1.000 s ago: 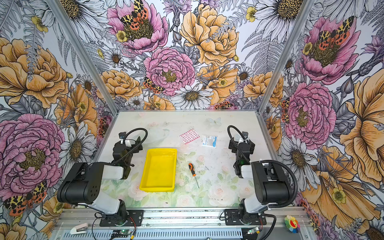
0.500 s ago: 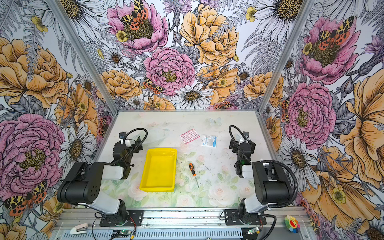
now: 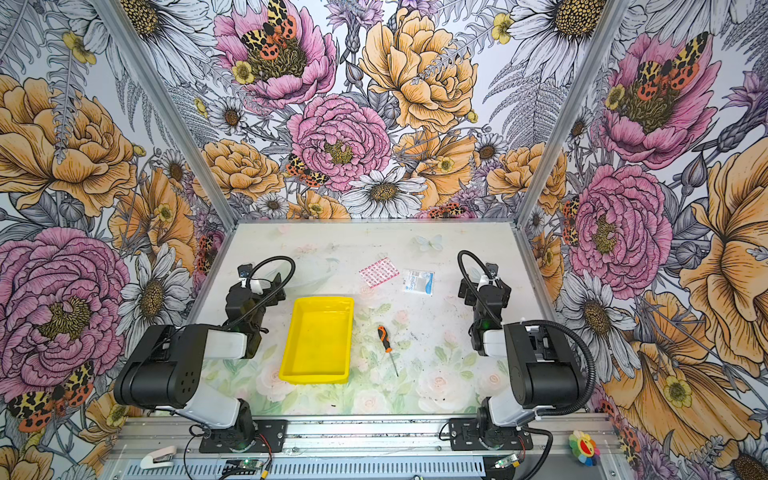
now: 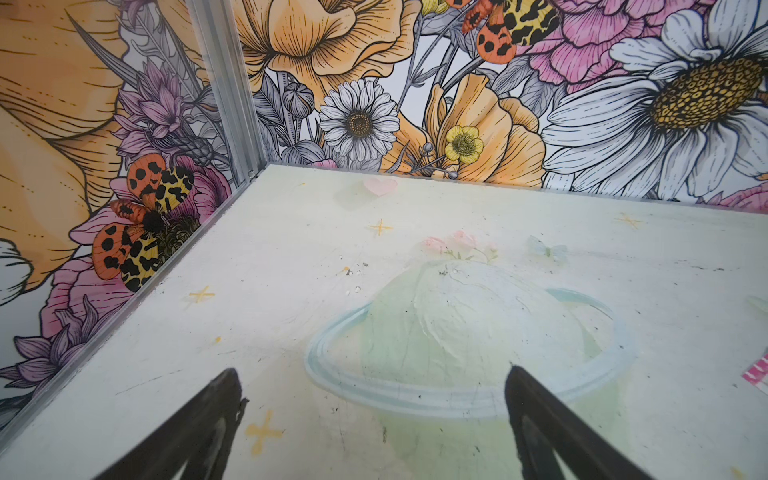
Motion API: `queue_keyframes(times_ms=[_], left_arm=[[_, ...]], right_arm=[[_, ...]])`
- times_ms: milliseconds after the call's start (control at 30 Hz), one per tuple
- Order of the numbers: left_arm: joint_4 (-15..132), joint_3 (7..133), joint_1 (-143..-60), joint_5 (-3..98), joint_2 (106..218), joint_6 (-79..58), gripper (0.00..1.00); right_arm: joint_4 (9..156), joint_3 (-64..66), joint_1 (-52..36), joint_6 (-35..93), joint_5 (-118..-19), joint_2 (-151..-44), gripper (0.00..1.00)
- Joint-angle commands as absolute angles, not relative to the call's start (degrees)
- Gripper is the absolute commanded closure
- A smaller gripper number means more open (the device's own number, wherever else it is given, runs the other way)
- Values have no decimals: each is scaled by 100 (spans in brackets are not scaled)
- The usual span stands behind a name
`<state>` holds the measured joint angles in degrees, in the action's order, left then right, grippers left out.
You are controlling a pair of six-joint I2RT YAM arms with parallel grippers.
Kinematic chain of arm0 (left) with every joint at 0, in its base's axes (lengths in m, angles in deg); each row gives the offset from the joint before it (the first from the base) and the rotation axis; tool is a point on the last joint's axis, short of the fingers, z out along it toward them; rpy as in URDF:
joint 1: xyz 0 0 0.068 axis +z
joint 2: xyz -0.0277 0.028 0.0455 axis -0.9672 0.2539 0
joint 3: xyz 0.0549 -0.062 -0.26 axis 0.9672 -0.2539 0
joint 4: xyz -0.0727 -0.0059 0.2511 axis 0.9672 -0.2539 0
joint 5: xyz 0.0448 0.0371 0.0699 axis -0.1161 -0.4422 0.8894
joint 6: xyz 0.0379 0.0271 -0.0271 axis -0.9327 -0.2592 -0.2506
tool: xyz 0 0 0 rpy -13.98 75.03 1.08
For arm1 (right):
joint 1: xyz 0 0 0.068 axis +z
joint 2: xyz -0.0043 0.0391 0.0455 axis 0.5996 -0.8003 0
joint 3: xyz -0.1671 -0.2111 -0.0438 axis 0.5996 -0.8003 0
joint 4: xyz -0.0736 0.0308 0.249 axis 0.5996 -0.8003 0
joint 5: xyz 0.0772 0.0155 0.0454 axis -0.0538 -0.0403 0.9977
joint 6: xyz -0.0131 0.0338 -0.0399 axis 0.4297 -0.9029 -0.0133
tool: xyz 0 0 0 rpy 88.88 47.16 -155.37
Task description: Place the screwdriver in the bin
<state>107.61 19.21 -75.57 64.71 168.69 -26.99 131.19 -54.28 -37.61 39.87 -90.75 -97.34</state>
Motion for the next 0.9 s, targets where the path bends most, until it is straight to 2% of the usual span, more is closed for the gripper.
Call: queue_keyframes(times_ms=[0,267,367,500,700,867], left_arm=[[10468,2107,-7505,6243,16731,-2736,1],[8731,2519,-7471,6570,15821,-2624,1],[7674,2759,-7479,7172,15326,-2106,1],[6427,3155,-7492,7104,14837,-1415,1],[4895,3695,-7477,6044,14465,-848,1],[3836,4141,-7496,5144,14403,-979,1]], right_arm=[[12987,-5393,-3755,3973,-9174,-9510,1],[10963,-4968,-3659,3643,-9442,-8341,0],[9603,-4441,-3523,3031,-9826,-7971,1],[7802,-3749,-3403,2059,-9968,-7779,1],[6036,-2728,-3112,1601,-8730,-8078,1],[5275,-2300,-2249,1410,-8744,-8360,1]])
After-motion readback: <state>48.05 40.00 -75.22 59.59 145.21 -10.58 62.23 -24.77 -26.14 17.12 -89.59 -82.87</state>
